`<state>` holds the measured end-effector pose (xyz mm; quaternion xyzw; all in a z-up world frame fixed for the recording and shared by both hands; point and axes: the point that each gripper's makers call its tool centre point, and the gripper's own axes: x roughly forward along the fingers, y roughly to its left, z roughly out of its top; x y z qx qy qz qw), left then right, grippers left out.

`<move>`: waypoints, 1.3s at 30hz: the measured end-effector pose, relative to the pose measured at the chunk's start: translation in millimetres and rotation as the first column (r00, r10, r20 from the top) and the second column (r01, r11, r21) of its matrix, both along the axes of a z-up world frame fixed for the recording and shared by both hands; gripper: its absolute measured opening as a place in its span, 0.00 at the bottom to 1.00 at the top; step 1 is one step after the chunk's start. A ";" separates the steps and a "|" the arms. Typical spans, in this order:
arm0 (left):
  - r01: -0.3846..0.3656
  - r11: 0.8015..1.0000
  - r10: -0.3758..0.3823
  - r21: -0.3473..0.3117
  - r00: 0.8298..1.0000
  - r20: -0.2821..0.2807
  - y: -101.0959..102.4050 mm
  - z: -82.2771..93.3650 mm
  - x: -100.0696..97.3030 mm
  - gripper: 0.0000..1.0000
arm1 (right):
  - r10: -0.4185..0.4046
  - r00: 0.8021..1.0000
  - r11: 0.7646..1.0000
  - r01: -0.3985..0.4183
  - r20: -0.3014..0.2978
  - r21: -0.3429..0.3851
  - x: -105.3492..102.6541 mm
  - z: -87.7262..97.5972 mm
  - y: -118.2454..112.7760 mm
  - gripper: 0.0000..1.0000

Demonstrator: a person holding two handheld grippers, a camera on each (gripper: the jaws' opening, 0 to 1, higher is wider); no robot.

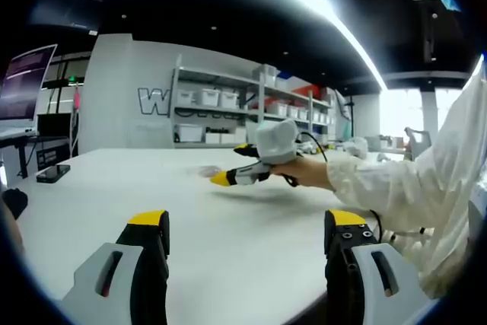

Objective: Open the resealable bag by pulling the two sides of the seal apart until the entire bag opening is separated and visibly accessible.

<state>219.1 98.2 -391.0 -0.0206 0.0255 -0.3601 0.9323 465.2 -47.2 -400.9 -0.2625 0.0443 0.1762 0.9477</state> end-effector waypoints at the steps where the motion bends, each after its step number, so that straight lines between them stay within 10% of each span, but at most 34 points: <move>1: 0.002 1.000 -0.002 -0.001 1.000 0.000 -0.6 -0.1 -0.5 0.82 | 0.000 1.000 1.000 0.000 0.002 -0.001 1.0 -0.2 0.8 0.76; 39: -0.010 1.000 0.010 -0.012 1.000 -0.013 4.7 -1.6 4.6 0.82 | -0.054 0.999 0.993 0.054 -0.008 0.107 24.2 -4.1 10.4 0.72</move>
